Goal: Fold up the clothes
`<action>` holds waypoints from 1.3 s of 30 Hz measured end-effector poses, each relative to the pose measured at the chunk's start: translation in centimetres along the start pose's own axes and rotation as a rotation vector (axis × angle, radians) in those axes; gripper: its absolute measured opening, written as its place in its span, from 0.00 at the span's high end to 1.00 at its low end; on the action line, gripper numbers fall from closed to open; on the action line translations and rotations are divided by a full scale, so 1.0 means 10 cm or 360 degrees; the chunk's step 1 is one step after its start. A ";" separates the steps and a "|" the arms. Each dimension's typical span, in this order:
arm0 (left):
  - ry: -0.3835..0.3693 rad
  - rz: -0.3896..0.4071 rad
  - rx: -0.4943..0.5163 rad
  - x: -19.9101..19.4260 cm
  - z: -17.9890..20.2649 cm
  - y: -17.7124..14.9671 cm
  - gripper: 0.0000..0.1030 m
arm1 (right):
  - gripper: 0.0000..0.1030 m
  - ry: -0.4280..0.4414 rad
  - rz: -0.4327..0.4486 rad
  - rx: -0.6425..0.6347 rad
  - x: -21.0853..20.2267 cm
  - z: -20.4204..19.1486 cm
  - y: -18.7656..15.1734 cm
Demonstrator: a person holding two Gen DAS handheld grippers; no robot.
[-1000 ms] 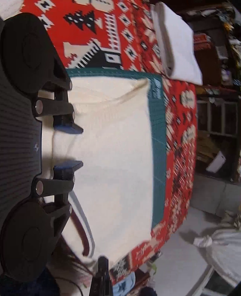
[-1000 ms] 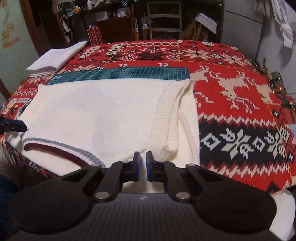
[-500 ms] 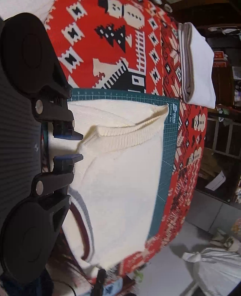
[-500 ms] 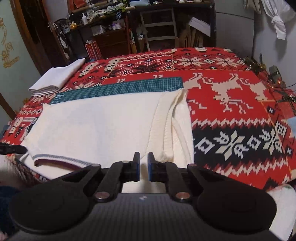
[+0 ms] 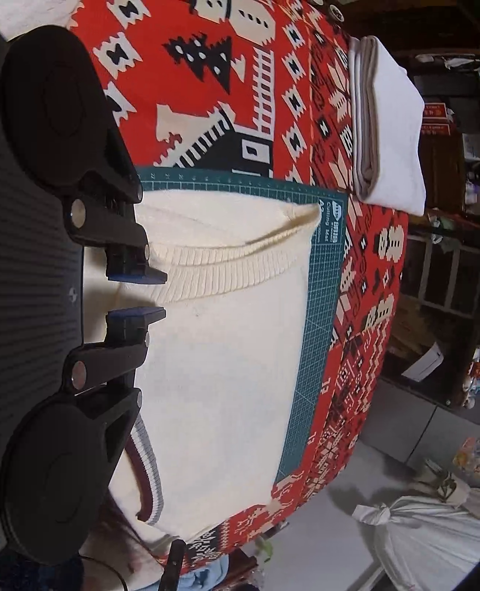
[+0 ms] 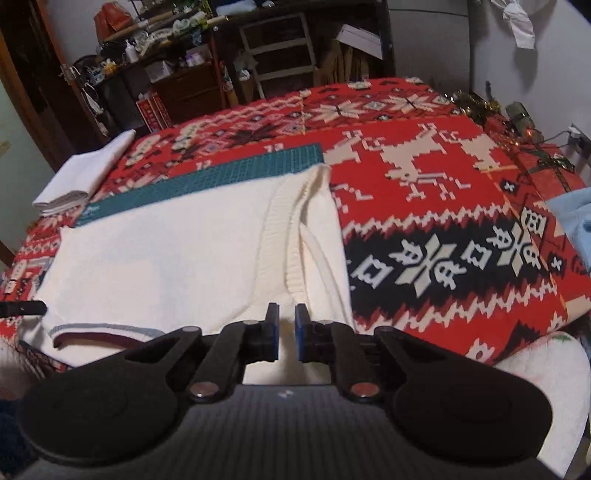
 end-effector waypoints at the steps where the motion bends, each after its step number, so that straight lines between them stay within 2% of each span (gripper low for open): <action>1: 0.0006 -0.0001 0.0000 -0.02 -0.01 -0.02 0.87 | 0.91 0.0014 0.0011 -0.0010 -0.01 -0.04 0.02; 5: 0.0041 -0.0020 -0.0035 -0.10 -0.05 -0.09 0.87 | 0.91 0.0060 0.0035 -0.0083 0.12 -0.23 0.12; 11: -0.0077 0.0131 -0.0082 -0.18 0.10 0.22 0.88 | 0.90 0.0150 0.0063 -0.0161 0.47 -0.55 0.34; 16: -0.0246 0.0220 0.0001 0.25 0.49 0.60 0.88 | 0.90 0.0239 0.0126 -0.0222 0.80 -0.90 0.56; 19: -0.0312 0.0260 0.0076 0.63 0.79 0.72 0.88 | 0.90 0.0230 0.0168 -0.0260 1.04 -1.09 0.63; 24: -0.0246 0.0332 0.0256 1.15 1.06 0.73 0.87 | 0.91 0.0187 0.0233 -0.0351 1.43 -1.32 0.65; 28: -0.0181 0.0340 0.0295 1.31 1.02 0.63 0.87 | 0.91 0.0160 0.0198 -0.0376 1.67 -1.35 0.51; 34: -0.0167 0.0371 0.0334 1.31 1.01 0.59 0.87 | 0.91 0.0136 0.0228 -0.0382 1.71 -1.34 0.43; 39: -0.0176 0.0370 0.0331 1.31 1.00 0.58 0.87 | 0.91 0.0023 0.0254 -0.0327 1.67 -1.16 0.46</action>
Point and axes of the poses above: each gripper's, at about its wrist camera, not at the fingertips, and x roughly the way its jaws point, z to its right, y to its top, the point moved 5 cm from there along x, roughly the way its jaws point, and after that the axes turned 13 degrees about z, right-handed, at the moved point
